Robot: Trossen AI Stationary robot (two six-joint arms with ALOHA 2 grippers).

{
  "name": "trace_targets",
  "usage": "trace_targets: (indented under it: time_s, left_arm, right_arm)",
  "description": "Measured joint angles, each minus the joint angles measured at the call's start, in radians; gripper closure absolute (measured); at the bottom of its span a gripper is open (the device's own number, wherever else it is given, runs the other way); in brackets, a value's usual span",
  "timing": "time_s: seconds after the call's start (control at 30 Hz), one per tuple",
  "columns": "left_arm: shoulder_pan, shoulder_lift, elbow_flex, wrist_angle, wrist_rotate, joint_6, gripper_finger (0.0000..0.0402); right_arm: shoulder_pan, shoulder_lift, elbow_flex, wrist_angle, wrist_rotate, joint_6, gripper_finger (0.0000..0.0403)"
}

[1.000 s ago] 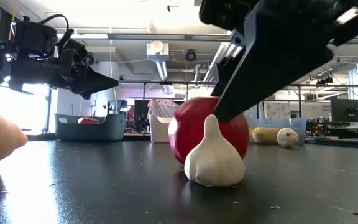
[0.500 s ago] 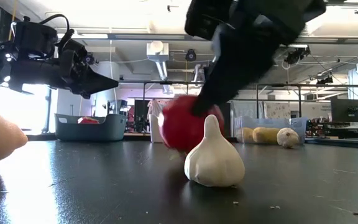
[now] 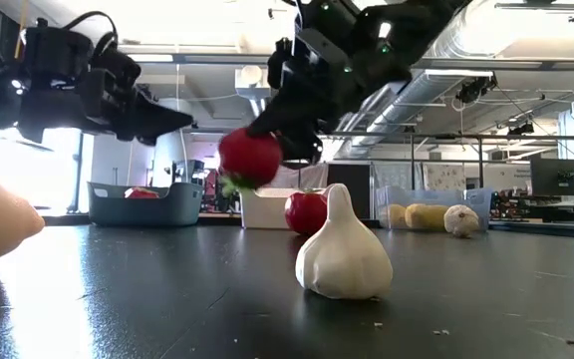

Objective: Sort produce into baskets
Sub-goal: Put the bottom red tomato into the gray bin

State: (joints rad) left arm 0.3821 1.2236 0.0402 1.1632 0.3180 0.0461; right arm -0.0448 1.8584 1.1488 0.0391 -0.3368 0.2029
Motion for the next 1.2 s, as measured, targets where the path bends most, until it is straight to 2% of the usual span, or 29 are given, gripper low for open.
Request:
trace_targets:
  time_s: [0.17,0.4,0.6,0.8,1.0,1.2]
  left_arm:
    - [-0.096,0.000,0.058,-0.048,-0.014,0.097,0.0401]
    - [-0.250,-0.001,0.141,-0.219,-0.249,0.365,0.0385]
    - [-0.383,-0.002,0.206,-0.383,-0.465,0.442,0.0318]
    - [-0.474,-0.002,0.226,-0.417,-0.704,0.459,0.0223]
    - [-0.481,-0.002,0.283,-0.493,-0.691,0.375,0.0151]
    - [-0.482,0.002,0.357,-0.593,-0.659,0.375,0.0135]
  right_arm:
    - [-0.064,0.000,0.000,0.083,-0.087,0.049,0.0150]
    - [-0.109,0.000,0.000,0.159,-0.220,0.114,0.0151]
    - [-0.166,0.000,0.000,0.161,-0.303,0.133,0.0151]
    - [-0.226,0.000,0.000,0.162,-0.372,0.137,0.0151]
    - [-0.248,0.000,0.000,0.163,-0.374,0.154,0.0151]
    - [-0.236,0.000,0.000,0.192,-0.375,0.164,0.0151]
